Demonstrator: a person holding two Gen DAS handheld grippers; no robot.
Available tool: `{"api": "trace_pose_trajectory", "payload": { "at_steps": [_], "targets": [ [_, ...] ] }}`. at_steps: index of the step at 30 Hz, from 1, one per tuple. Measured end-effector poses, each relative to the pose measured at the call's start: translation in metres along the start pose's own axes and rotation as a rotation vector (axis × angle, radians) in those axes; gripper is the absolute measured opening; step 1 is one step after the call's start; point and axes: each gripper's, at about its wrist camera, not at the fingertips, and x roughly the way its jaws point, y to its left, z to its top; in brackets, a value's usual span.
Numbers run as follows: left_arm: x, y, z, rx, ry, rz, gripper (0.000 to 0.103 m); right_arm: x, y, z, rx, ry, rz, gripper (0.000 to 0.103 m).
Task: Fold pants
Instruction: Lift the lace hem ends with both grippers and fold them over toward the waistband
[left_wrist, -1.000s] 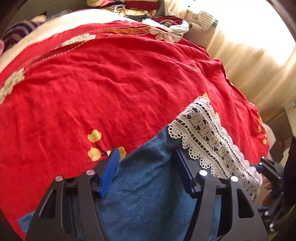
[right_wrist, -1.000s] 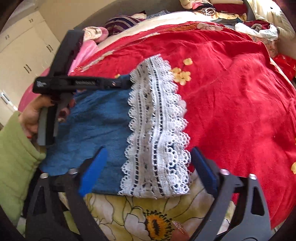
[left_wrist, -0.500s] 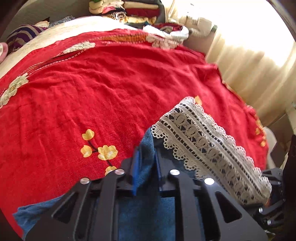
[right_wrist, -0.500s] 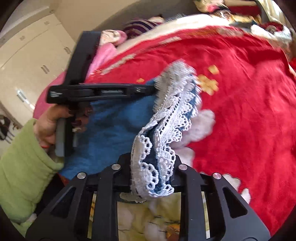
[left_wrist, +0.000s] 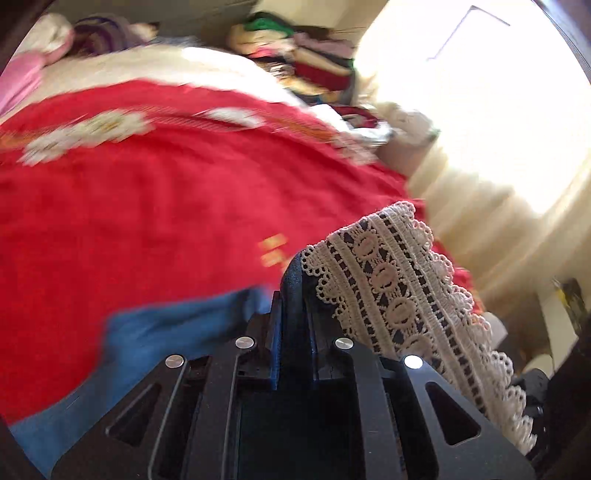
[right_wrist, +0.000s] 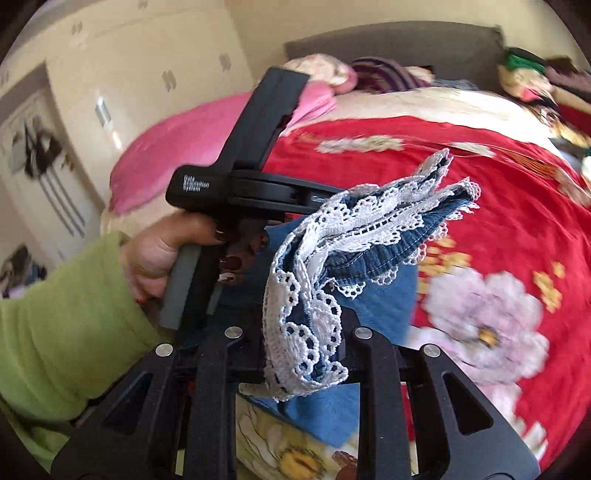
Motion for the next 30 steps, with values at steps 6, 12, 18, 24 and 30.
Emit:
{"api": "trace_pose_trajectory", "payload": {
  "at_steps": [6, 12, 18, 24, 30],
  "targets": [
    [-0.059, 0.069, -0.027, -0.178, -0.123, 0.094, 0.017, 0.053, 0.048, -0.004, -0.114, 0.104, 0.017, 0.016],
    [-0.096, 0.123, -0.057, -0.363, -0.224, 0.056, 0.025, 0.084, 0.082, -0.012, -0.208, 0.173, 0.012, 0.033],
    [-0.092, 0.129, -0.066, -0.402, -0.22, -0.013, 0.035, 0.062, 0.1, -0.018, -0.255, 0.139, 0.09, 0.053],
    [-0.101, 0.127, -0.072, -0.449, -0.295, -0.113, 0.039, 0.029, 0.045, 0.006, -0.165, 0.034, -0.026, 0.059],
    [-0.083, 0.119, -0.068, -0.42, -0.238, -0.108, 0.05, 0.045, -0.046, 0.034, 0.068, 0.063, -0.138, 0.059]
  ]
}}
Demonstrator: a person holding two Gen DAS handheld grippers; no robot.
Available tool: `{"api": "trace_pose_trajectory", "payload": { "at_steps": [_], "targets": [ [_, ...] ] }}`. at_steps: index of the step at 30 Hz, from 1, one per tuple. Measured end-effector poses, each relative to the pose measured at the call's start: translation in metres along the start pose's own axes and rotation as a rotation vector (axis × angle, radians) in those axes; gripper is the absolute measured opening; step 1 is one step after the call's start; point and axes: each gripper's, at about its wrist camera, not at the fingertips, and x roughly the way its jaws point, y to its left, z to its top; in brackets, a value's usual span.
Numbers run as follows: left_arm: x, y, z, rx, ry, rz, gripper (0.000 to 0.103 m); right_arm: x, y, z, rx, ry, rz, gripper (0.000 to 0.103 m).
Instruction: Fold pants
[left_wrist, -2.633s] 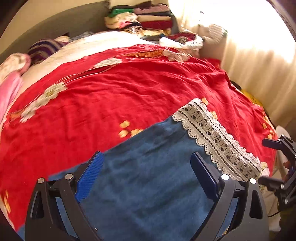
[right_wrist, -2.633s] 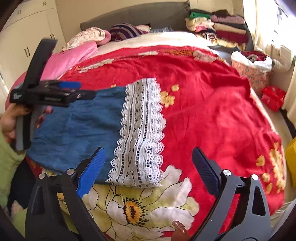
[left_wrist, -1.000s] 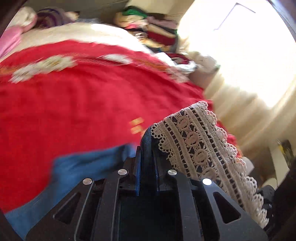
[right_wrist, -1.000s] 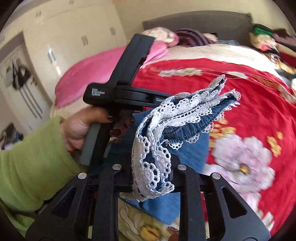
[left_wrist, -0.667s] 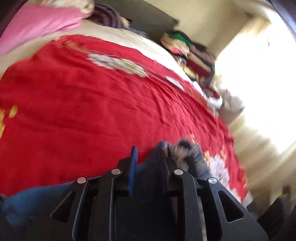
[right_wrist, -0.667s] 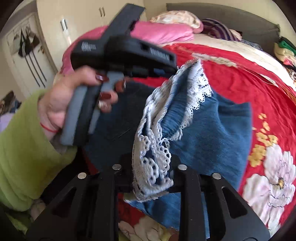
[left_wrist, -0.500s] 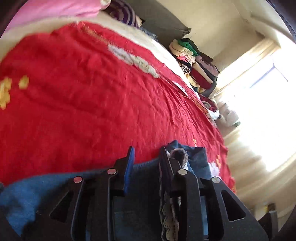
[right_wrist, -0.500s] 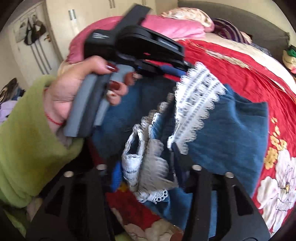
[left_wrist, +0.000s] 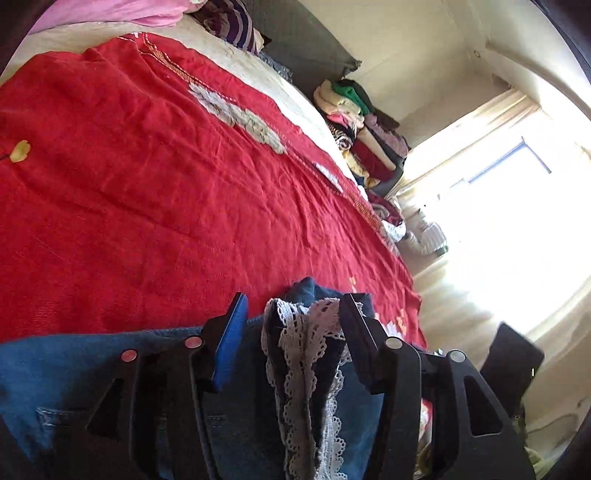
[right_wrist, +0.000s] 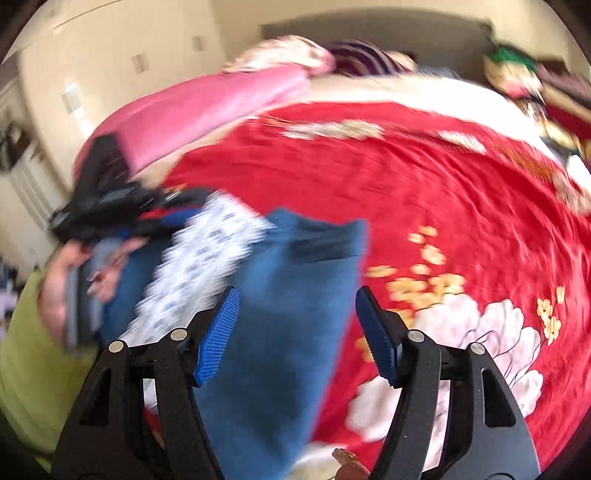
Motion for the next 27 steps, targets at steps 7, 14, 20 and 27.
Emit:
{"api": "trace_pose_trajectory", "payload": {
  "at_steps": [7, 14, 20, 27],
  "targets": [
    [0.014, 0.013, 0.006, -0.067, 0.039, -0.027, 0.054, 0.028, -0.015, 0.018, 0.022, 0.025, -0.004, 0.059],
    [0.007, 0.019, -0.001, -0.133, 0.022, -0.152, 0.054, 0.028, -0.007, 0.019, 0.005, 0.006, 0.01, 0.059],
    [0.019, 0.014, -0.003, -0.098, 0.042, -0.045, 0.059, 0.029, -0.013, 0.022, -0.007, 0.008, -0.019, 0.059],
    [0.025, 0.001, -0.007, -0.05, 0.018, 0.063, 0.061, 0.058, -0.036, 0.04, 0.053, 0.051, -0.021, 0.059]
  ]
}}
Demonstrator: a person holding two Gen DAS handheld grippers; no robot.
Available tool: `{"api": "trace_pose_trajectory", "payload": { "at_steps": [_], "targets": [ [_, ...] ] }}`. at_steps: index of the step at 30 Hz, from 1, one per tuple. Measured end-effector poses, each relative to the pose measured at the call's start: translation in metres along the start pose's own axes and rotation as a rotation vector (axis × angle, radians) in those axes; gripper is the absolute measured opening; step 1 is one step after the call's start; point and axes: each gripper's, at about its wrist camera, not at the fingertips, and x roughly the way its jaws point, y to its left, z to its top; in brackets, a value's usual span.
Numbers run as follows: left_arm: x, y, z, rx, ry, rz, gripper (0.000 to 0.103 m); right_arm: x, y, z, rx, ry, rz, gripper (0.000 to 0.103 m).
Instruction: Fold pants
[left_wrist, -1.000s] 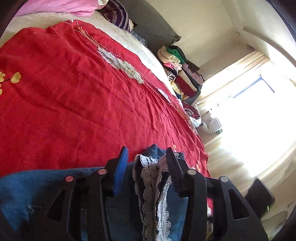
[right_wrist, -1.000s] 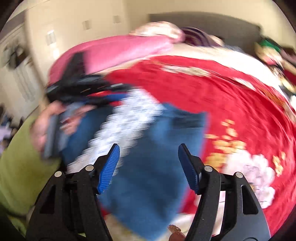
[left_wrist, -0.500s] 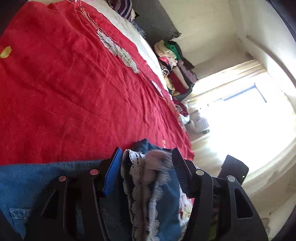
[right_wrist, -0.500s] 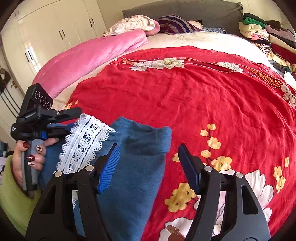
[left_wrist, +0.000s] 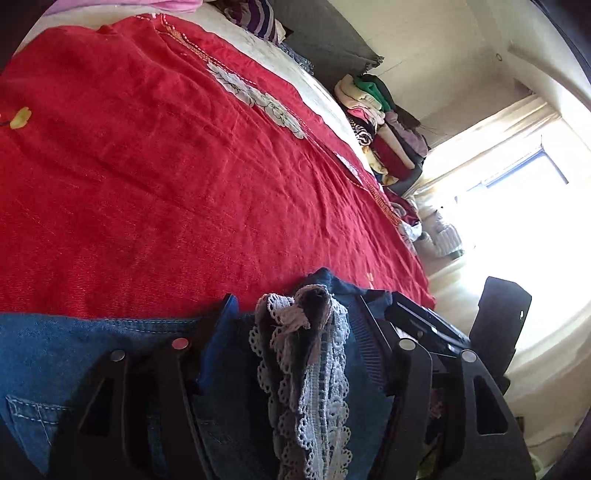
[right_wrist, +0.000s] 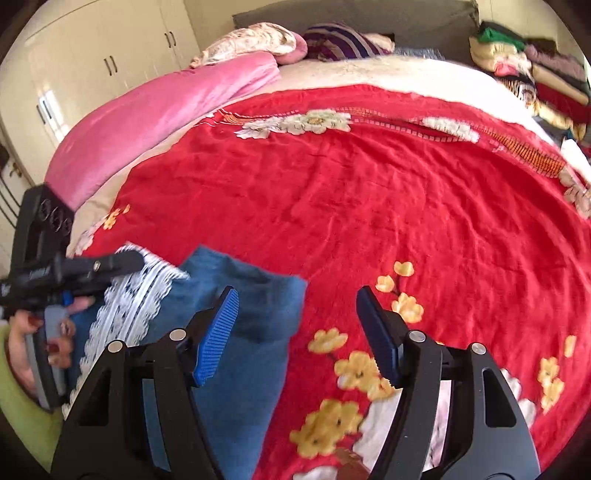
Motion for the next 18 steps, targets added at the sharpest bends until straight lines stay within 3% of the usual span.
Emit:
{"api": "trace_pose_trajectory", "payload": {
  "at_steps": [2, 3, 4, 7, 10, 12, 14, 18],
  "targets": [
    [0.001, -0.002, -0.002, 0.019, 0.005, 0.008, 0.057, 0.008, -0.007, 0.002, 0.045, 0.022, 0.04, 0.053],
    [0.001, -0.002, -0.002, 0.02, 0.008, 0.009, 0.05, 0.013, -0.01, 0.002, 0.065, 0.036, 0.062, 0.044],
    [0.002, -0.001, -0.003, 0.014, 0.019, -0.008, 0.014, 0.017, -0.01, 0.001, 0.068, 0.046, 0.076, 0.034],
    [-0.004, -0.001, -0.005, 0.021, 0.007, -0.026, 0.014, 0.018, -0.009, -0.003, 0.073, 0.043, 0.082, 0.03],
    [-0.033, -0.017, -0.002, 0.087, -0.085, -0.077, 0.014, 0.008, -0.004, -0.004, 0.06, 0.002, 0.082, 0.03],
    [-0.04, -0.023, -0.001, 0.145, -0.116, -0.001, 0.014, 0.005, 0.002, -0.003, 0.031, -0.015, 0.07, 0.031],
    [-0.029, -0.017, -0.002, 0.146, -0.082, 0.089, 0.017, 0.009, 0.006, -0.001, 0.005, -0.008, 0.04, 0.032],
    [-0.013, -0.006, -0.001, 0.136, -0.011, 0.158, 0.028, 0.025, 0.007, -0.004, -0.031, 0.034, -0.06, 0.035]
  ]
}}
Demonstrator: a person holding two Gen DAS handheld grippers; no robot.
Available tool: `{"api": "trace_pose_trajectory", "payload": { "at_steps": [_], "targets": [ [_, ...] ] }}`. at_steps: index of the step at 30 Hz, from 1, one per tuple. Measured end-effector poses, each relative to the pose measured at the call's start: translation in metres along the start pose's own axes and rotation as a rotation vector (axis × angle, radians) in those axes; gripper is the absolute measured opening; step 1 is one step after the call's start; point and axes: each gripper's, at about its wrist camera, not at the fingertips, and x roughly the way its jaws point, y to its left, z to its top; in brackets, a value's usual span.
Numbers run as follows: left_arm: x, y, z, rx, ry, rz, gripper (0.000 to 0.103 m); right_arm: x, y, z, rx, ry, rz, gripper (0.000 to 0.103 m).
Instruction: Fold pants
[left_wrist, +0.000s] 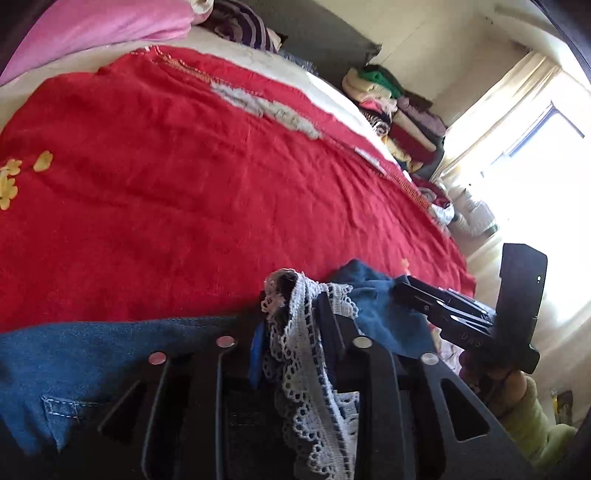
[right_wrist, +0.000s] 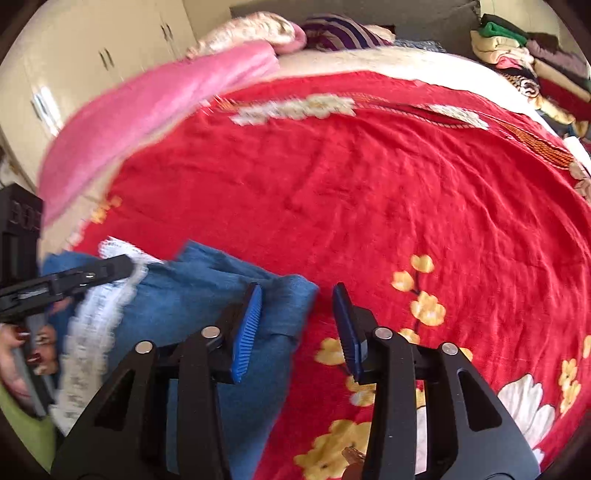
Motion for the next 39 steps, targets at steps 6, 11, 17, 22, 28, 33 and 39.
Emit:
{"api": "trace_pose_trajectory", "payload": {
  "at_steps": [6, 11, 17, 22, 28, 33, 39],
  "targets": [
    [-0.003, -0.001, 0.004, 0.02, -0.022, 0.026, 0.045, -0.006, 0.002, -0.006, -0.041, -0.02, -0.078, 0.042],
    [-0.024, -0.004, -0.002, 0.061, -0.094, 0.113, 0.049, -0.044, 0.003, -0.02, -0.021, -0.081, -0.049, 0.054],
    [-0.065, -0.01, -0.024, 0.083, -0.137, 0.158, 0.063, -0.084, 0.02, -0.058, -0.065, -0.112, 0.011, 0.066],
    [-0.093, -0.008, -0.046, 0.069, -0.105, 0.19, 0.064, -0.1, 0.029, -0.083, -0.091, -0.112, 0.022, 0.068],
    [-0.114, -0.013, -0.072, 0.069, -0.086, 0.183, 0.064, -0.117, 0.038, -0.103, -0.139, -0.12, 0.031, 0.068],
    [-0.115, -0.019, -0.097, 0.07, -0.024, 0.166, 0.064, -0.125, 0.045, -0.111, -0.171, -0.116, 0.072, 0.048],
    [-0.094, -0.024, -0.12, 0.085, 0.066, 0.188, 0.065, -0.118, 0.064, -0.122, -0.231, -0.071, 0.141, 0.035]
  ]
}}
